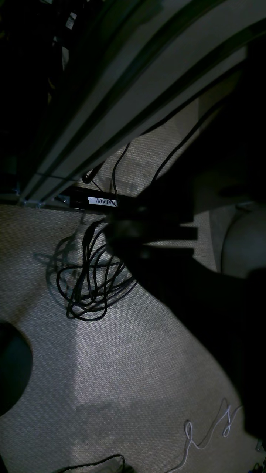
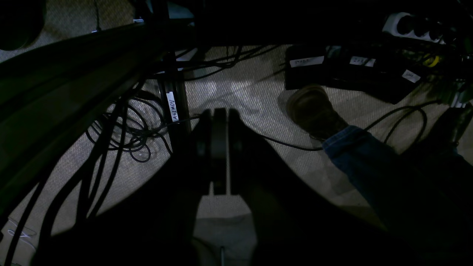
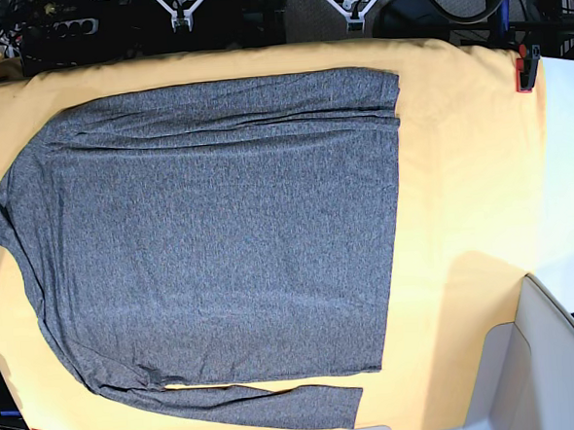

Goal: Fold the T-shirt properly

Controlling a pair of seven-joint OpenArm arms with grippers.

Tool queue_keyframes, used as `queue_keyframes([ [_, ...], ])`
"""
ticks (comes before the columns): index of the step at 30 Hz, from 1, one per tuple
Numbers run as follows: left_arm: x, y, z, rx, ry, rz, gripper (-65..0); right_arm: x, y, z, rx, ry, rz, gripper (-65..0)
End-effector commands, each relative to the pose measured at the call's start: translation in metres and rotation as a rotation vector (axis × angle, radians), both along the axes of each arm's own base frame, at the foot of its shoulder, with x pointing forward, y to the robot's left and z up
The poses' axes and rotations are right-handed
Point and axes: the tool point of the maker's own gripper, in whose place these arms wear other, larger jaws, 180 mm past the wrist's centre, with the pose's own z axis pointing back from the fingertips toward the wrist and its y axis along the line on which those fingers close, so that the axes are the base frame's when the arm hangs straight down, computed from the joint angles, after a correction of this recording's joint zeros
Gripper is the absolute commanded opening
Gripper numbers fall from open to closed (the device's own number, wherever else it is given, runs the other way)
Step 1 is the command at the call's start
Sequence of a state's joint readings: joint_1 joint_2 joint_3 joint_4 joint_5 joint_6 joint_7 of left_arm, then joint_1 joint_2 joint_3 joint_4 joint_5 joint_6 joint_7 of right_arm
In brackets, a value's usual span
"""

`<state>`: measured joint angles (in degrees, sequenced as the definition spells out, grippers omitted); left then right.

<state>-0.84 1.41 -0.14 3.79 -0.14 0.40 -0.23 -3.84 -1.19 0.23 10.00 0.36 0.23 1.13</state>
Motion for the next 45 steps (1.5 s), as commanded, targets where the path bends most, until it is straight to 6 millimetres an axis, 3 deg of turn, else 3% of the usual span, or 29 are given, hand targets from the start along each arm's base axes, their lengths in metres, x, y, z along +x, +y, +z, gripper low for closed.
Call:
queue_keyframes([
  [1, 0.006, -0.001, 0.0, -0.003, -0.019, 0.0, -64.9, 0.001, 0.004, 0.0, 0.009, -0.009, 0.003, -65.0],
  [23, 0.01, 0.0, 0.001, 0.001, -0.038, 0.004, -65.0, 0.002, 0.001, 0.001, 0.005, -0.013, 0.012, -65.0],
  [25, 0.011, 0.006, 0.003, 0.013, -0.078, 0.006, -65.0, 0.001, -0.001, 0.002, -0.001, -0.028, 0.028, -65.0],
  [28, 0.012, 0.029, 0.012, 0.056, -0.157, 0.003, -65.0, 0.005, -0.021, 0.009, -0.047, -0.082, 0.112, -65.0],
  [37, -0.003, 0.055, 0.043, 0.11, -0.265, -0.014, -65.0, -0.016, -0.034, 0.049, -0.108, -0.209, 0.274, -65.0],
  [45, -0.027, 0.061, 0.084, 0.128, -0.333, -0.038, -65.0, -0.034, -0.039, 0.123, -0.136, -0.343, 0.319, -65.0],
])
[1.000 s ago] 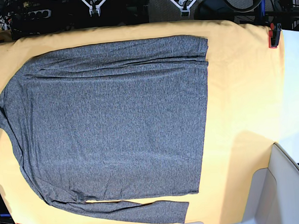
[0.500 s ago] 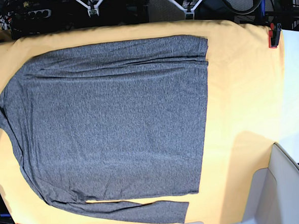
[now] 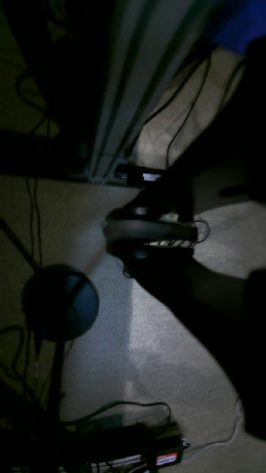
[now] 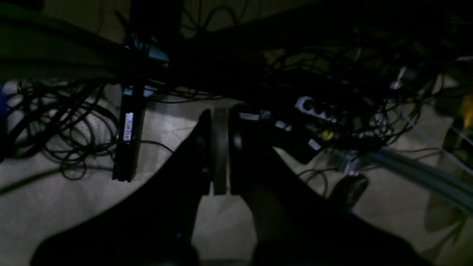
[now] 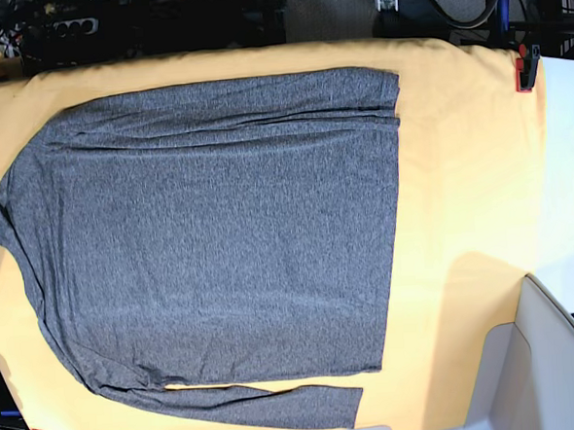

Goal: Fold the T-shirt properly

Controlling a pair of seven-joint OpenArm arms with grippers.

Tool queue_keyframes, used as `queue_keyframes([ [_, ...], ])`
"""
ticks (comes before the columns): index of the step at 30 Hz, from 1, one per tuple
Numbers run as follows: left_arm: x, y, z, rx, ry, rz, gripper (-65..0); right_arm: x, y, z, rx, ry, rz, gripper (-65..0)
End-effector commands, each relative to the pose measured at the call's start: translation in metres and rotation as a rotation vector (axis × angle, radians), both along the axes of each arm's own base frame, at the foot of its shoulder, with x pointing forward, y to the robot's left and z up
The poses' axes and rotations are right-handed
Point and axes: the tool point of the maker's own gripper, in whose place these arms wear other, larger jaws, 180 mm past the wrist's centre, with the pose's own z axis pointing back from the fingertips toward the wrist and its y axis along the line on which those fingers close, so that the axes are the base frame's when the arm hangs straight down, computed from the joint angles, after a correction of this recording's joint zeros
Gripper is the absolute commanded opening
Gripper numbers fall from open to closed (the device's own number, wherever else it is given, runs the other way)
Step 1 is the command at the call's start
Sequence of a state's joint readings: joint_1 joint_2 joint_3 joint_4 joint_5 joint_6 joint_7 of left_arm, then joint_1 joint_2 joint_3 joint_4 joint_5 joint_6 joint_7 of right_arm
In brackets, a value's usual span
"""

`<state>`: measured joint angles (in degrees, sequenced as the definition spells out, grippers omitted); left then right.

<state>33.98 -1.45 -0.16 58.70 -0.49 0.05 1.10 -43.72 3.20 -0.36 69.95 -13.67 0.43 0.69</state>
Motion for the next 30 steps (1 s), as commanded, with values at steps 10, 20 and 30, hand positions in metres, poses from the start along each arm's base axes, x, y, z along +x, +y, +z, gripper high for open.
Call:
queue_keyframes([
  [10, 0.017, 0.034, 0.105, -0.081, -0.056, 0.074, -65.0, 0.018, -0.017, 0.096, 0.039, -0.176, 0.003, -65.0],
  [20, 0.061, -0.009, 0.195, -0.328, -0.172, -0.208, -64.6, 0.07, -0.008, 0.169, 0.259, -0.364, -0.156, -65.0],
  [30, 0.093, -0.019, 0.202, -0.349, -0.168, -0.388, -48.1, 0.099, -0.001, 0.191, 0.477, -0.452, -0.39, -51.1],
])
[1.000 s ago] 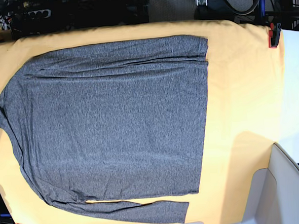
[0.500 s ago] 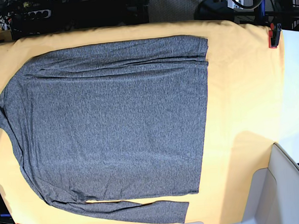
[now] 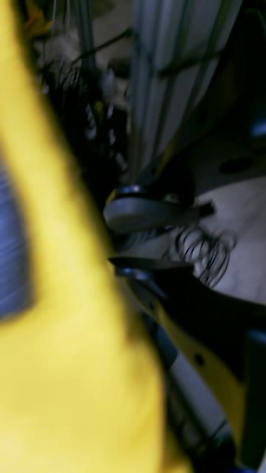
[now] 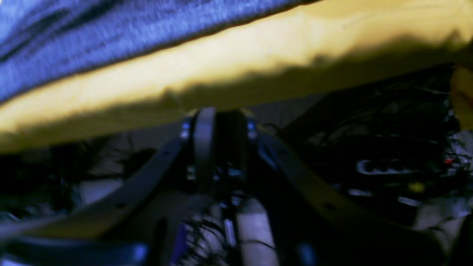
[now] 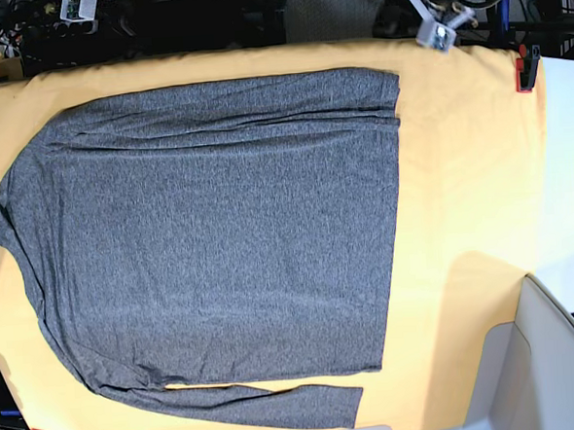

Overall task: Fold the T-shirt properly
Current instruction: 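Lower both grippers to the shirt's shoulder edge corners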

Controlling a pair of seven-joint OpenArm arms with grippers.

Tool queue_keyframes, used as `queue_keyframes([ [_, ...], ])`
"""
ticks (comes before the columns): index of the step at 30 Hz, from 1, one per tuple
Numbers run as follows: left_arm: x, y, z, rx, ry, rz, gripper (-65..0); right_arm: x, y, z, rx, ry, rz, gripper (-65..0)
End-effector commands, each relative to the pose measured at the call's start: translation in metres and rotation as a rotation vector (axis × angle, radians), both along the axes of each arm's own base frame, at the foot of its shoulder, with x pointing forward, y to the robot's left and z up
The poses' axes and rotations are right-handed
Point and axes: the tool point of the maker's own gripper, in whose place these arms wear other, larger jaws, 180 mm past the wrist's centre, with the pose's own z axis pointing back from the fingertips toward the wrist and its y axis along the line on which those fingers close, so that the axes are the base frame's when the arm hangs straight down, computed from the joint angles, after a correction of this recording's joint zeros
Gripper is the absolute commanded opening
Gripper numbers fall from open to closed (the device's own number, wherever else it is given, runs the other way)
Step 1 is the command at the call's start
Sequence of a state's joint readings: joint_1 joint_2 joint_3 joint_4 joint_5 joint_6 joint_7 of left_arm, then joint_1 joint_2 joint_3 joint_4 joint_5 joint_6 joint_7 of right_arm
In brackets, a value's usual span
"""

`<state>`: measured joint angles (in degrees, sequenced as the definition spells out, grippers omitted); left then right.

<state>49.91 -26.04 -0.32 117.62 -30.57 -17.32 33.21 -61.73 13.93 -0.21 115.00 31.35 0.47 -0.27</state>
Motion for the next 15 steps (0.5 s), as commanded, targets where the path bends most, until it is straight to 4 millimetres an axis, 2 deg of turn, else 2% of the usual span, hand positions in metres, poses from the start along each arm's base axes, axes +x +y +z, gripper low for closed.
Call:
queue_keyframes([
  [1, -0.004, -0.002, 0.004, -0.017, 0.011, -0.011, -46.8, 0.005, 0.0, 0.009, 0.019, -0.038, -0.015, -49.9],
  [6, 0.013, -0.005, 0.017, -0.113, -0.001, -0.02, -40.4, 0.029, -0.004, 0.015, 0.12, -0.099, -0.101, -45.5],
  [13, 0.036, -0.014, 0.044, -0.241, -0.051, -0.116, -39.7, 0.058, -0.006, 0.023, 0.254, -0.167, -0.181, -40.1],
  [15, 0.04, -0.013, 0.045, -0.24, -0.059, -0.117, -39.7, 0.068, -0.019, 0.029, 0.268, -0.193, -0.207, -38.4],
])
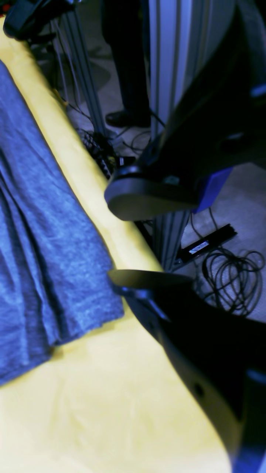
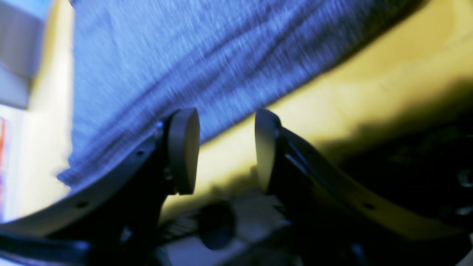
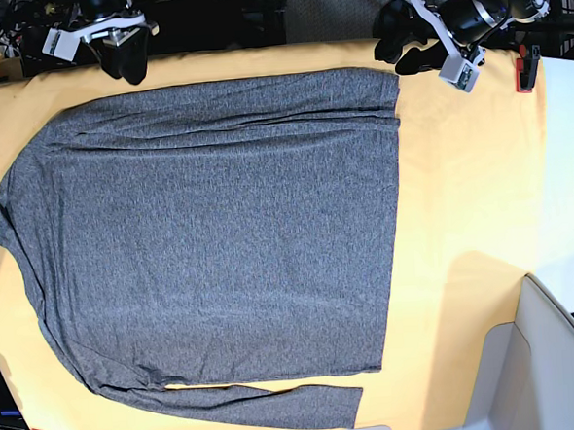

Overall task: Fold the T-shirt properly
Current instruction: 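Lower both grippers to the shirt's shoulder edge corners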

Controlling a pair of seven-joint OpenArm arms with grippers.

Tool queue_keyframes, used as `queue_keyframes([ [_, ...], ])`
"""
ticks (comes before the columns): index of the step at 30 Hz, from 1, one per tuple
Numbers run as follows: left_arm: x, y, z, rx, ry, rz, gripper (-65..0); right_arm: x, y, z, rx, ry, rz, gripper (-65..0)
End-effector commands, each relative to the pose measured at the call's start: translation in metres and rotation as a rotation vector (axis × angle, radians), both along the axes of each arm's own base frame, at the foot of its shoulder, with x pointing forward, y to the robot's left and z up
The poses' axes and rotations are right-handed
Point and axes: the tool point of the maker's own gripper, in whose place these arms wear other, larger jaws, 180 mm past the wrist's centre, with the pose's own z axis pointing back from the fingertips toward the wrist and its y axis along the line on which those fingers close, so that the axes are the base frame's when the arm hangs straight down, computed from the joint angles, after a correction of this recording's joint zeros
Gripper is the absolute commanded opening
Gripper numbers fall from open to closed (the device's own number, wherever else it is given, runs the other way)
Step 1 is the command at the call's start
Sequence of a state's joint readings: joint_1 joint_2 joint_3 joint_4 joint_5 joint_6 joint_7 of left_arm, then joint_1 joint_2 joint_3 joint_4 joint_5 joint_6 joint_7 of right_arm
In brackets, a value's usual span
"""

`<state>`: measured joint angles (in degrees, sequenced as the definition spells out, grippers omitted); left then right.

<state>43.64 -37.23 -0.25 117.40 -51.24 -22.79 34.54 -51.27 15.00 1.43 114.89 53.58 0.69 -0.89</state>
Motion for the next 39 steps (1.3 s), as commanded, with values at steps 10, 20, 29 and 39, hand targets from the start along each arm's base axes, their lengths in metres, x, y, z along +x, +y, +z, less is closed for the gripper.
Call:
queue_keyframes([
  [10, 0.013, -0.012, 0.002, -0.022, 0.01, 0.015, -39.6, 0.025, -0.095, 0.029, 0.042, -0.094, -0.208, -36.5],
  [20, 0.04, 0.001, 0.012, -0.041, 0.067, 0.06, -37.5, 0.02, -0.09, -0.032, 0.24, 0.065, -0.223, -36.2],
  [29, 0.043, 0.008, 0.013, -0.028, 0.063, 0.071, -37.5, 0.023, -0.081, -0.049, 0.299, 0.08, -0.246, -36.2],
  [39, 0.035, 0.025, -0.025, -0.054, 0.19, 0.145, -37.4, 0.031, -0.082, -0.045, 0.295, 0.062, -0.236, -37.7],
])
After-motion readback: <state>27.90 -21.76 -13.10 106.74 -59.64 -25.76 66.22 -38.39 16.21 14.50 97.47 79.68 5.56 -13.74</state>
